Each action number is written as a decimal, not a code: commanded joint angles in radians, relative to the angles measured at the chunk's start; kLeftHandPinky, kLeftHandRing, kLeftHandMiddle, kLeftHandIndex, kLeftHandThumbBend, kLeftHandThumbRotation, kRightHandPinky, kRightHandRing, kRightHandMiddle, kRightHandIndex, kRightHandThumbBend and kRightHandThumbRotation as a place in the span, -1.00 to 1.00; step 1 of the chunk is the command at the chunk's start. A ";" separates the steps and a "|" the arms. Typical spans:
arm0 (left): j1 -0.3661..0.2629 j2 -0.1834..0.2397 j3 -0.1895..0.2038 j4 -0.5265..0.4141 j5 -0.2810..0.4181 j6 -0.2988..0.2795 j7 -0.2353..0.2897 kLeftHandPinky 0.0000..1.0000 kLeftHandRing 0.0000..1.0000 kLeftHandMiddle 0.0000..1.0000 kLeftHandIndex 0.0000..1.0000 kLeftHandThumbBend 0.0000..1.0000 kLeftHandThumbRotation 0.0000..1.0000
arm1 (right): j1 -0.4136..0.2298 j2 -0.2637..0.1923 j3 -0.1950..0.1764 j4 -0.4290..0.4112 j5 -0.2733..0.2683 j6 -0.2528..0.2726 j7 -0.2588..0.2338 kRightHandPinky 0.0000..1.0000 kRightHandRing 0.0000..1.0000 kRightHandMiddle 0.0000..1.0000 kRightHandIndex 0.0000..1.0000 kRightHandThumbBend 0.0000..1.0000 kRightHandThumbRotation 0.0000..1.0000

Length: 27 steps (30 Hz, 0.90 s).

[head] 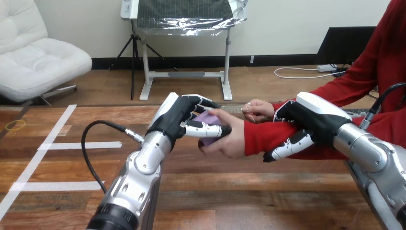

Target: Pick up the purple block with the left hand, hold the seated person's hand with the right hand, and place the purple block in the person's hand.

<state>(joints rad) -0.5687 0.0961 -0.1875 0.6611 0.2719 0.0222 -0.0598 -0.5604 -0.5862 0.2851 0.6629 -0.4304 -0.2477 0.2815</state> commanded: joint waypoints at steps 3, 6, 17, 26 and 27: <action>-0.002 -0.011 0.010 -0.103 -0.017 -0.040 0.011 -0.05 0.23 0.31 0.40 0.43 -0.41 | -0.023 0.048 -0.018 -0.088 0.046 -0.053 0.015 -0.38 -0.33 -0.24 -0.24 0.92 -0.51; 0.008 -0.006 0.017 -0.120 -0.024 -0.045 0.006 -0.03 0.25 0.32 0.40 0.41 -0.41 | -0.020 0.046 -0.022 -0.089 0.049 -0.050 0.022 -0.38 -0.32 -0.23 -0.23 0.92 -0.50; 0.045 0.022 0.023 -0.191 -0.036 -0.039 -0.012 0.07 0.29 0.36 0.42 0.43 -0.31 | -0.013 0.021 -0.023 -0.116 0.044 -0.030 0.070 -0.30 -0.21 -0.12 -0.07 0.95 -0.39; 0.096 0.043 0.034 -0.283 -0.045 -0.020 -0.035 0.14 0.35 0.43 0.49 0.45 -0.06 | -0.010 -0.012 -0.017 -0.149 0.016 -0.027 0.114 -0.09 0.04 0.13 0.17 0.98 -0.07; 0.102 0.043 0.037 -0.293 -0.046 -0.017 -0.037 0.14 0.36 0.44 0.49 0.45 -0.02 | -0.010 -0.014 -0.018 -0.150 0.015 -0.030 0.116 -0.08 0.06 0.15 0.19 0.99 -0.03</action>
<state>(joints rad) -0.4657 0.1150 -0.1773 0.4688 0.2408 0.0073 -0.0911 -0.5478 -0.6118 0.2632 0.5900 -0.4249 -0.2495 0.3814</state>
